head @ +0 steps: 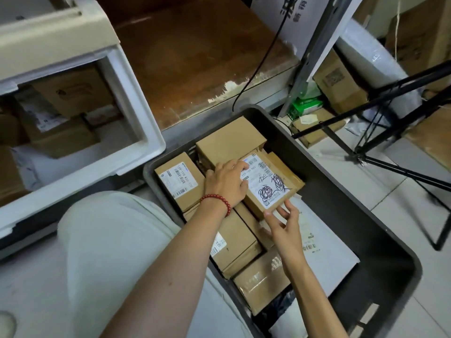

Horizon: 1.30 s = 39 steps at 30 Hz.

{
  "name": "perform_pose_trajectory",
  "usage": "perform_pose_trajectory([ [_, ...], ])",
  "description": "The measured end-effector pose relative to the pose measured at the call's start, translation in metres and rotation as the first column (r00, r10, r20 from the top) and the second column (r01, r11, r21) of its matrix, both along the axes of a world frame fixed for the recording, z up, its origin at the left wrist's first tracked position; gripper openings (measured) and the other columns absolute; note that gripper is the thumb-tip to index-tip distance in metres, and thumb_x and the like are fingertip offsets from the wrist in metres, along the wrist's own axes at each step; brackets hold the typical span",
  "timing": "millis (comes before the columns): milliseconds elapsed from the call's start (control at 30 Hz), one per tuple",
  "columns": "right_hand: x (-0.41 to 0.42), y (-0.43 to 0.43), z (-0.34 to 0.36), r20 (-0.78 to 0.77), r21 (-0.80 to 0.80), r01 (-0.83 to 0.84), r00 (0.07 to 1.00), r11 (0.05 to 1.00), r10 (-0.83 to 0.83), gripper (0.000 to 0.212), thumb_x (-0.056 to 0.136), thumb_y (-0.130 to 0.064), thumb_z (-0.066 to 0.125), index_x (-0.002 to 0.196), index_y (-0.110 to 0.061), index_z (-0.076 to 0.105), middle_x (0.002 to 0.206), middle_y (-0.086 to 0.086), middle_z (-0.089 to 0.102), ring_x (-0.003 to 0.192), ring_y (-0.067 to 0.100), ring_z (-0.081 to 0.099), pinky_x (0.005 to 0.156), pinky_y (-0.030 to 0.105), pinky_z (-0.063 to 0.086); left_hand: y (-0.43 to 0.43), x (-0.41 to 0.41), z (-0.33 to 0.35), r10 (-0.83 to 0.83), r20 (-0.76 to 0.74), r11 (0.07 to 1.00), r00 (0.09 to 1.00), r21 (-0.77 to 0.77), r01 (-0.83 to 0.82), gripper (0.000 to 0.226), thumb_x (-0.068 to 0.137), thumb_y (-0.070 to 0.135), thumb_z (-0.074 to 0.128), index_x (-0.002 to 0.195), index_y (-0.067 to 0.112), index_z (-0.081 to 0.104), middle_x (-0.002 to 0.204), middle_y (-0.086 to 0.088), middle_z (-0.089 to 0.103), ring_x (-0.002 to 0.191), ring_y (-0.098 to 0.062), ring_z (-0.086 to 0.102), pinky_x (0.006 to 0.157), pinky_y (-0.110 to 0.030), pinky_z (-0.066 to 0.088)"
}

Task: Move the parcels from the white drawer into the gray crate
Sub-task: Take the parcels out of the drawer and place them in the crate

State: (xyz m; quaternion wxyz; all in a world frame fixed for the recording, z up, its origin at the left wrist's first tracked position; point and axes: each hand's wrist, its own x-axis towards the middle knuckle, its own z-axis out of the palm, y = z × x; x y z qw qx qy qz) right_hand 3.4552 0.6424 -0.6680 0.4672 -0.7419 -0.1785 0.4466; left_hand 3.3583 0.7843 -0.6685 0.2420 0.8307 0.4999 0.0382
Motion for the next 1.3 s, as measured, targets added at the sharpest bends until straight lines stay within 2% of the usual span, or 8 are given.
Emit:
perform_pose_trajectory([
  [133,0.002,-0.005,0.004,0.017,-0.022,-0.114,0.993,0.993,0.115,0.064,0.094,-0.028,0.059,0.148,-0.030,0.024,0.136,-0.007,0.042,0.107,0.005,0.054,0.104,0.042,0.045,-0.002,-0.006,0.007,-0.060,-0.181,0.985,0.982,0.147,0.088,0.046,0.093,0.039,0.047,0.138,0.031,0.042,0.143,0.006,0.042,0.124,-0.023,0.034,0.095,-0.038,0.030],
  [233,0.005,-0.008,0.007,0.055,-0.052,-0.187,0.980,0.981,0.190,0.070,0.093,-0.035,0.059,0.151,-0.031,0.020,0.139,-0.008,0.041,0.120,0.012,0.051,0.106,0.044,0.043,-0.008,-0.013,0.013,-0.080,-0.263,0.979,0.961,0.161,0.126,0.047,0.094,0.041,0.044,0.139,0.029,0.042,0.143,0.004,0.042,0.127,-0.023,0.033,0.100,-0.042,0.027],
  [333,0.007,-0.007,0.005,0.248,-0.184,-0.228,0.931,0.956,0.270,0.076,0.091,-0.039,0.062,0.152,-0.024,0.020,0.146,0.001,0.040,0.132,0.021,0.042,0.110,0.044,0.037,-0.013,-0.024,0.022,-0.087,-0.344,0.980,0.935,0.137,0.141,0.050,0.094,0.045,0.043,0.139,0.025,0.041,0.145,0.002,0.040,0.132,-0.024,0.031,0.107,-0.046,0.025],
  [500,-0.003,0.007,0.028,0.628,-0.209,-0.187,0.726,0.960,0.278,0.072,0.089,-0.034,0.065,0.149,-0.013,0.028,0.145,0.011,0.037,0.135,0.025,0.033,0.108,0.039,0.032,0.003,-0.057,0.069,0.077,-0.328,0.965,0.941,0.263,0.013,0.050,0.094,0.047,0.043,0.138,0.024,0.042,0.144,0.002,0.042,0.134,-0.024,0.032,0.106,-0.048,0.024],
  [667,-0.028,0.054,0.074,0.792,-0.222,-0.329,0.488,0.918,0.366,0.065,0.089,-0.045,0.060,0.143,-0.017,0.037,0.143,0.008,0.041,0.130,0.025,0.038,0.103,0.043,0.038,0.017,-0.110,0.124,0.229,-0.284,0.924,0.931,0.363,-0.116,0.051,0.093,0.051,0.043,0.137,0.026,0.044,0.138,0.001,0.050,0.127,-0.024,0.043,0.102,-0.046,0.028],
  [967,-0.152,0.117,0.140,0.844,-0.105,-0.752,0.279,0.651,0.458,0.060,0.091,-0.052,0.053,0.137,-0.014,0.046,0.139,0.007,0.047,0.129,0.026,0.042,0.105,0.037,0.035,-0.014,-0.221,0.142,0.471,-0.244,0.845,0.847,0.401,-0.354,0.052,0.093,0.052,0.041,0.138,0.026,0.043,0.136,0.000,0.053,0.127,-0.025,0.044,0.103,-0.045,0.029],
  [1133,-0.228,0.124,0.138,0.797,-0.273,-0.852,0.060,0.448,0.601,0.060,0.094,-0.050,0.049,0.142,-0.017,0.039,0.145,0.008,0.039,0.132,0.028,0.038,0.102,0.040,0.037,-0.040,-0.291,0.131,0.606,-0.327,0.790,0.725,0.349,-0.504,0.053,0.094,0.050,0.041,0.140,0.024,0.041,0.136,-0.004,0.053,0.126,-0.027,0.045,0.104,-0.044,0.028],
  [1300,-0.264,0.140,0.107,0.593,-0.457,-0.831,-0.020,0.316,0.805,0.065,0.094,-0.050,0.051,0.144,-0.011,0.034,0.148,0.012,0.033,0.135,0.032,0.036,0.106,0.046,0.038,-0.051,-0.346,0.115,0.669,-0.357,0.743,0.651,0.316,-0.590,0.051,0.095,0.047,0.041,0.137,0.019,0.043,0.130,-0.007,0.056,0.120,-0.029,0.049,0.102,-0.043,0.030],
])
